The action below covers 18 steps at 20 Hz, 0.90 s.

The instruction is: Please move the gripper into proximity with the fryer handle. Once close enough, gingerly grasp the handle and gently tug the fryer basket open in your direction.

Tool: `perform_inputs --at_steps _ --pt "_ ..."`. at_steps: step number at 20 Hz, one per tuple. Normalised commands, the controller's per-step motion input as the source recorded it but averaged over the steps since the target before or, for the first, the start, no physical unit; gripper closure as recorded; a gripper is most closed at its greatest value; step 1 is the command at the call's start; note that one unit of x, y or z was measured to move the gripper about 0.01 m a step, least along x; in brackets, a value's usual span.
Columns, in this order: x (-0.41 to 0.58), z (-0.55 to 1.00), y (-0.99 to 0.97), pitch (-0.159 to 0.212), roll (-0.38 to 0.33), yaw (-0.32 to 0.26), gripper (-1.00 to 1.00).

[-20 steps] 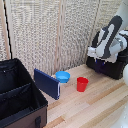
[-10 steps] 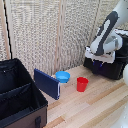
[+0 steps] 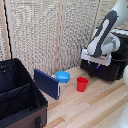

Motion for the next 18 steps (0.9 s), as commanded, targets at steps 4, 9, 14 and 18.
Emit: perform_inputs --at_steps 4,9,14,18 --pt "0.369 -0.08 0.61 -0.001 0.000 -0.142 1.00" --pt "0.463 -0.10 0.59 0.000 0.000 -0.124 1.00" --pt "0.301 -0.06 0.40 -0.018 -0.006 -0.175 -1.00" --pt "-0.002 0.18 -0.04 -0.002 0.000 -0.075 -1.00"
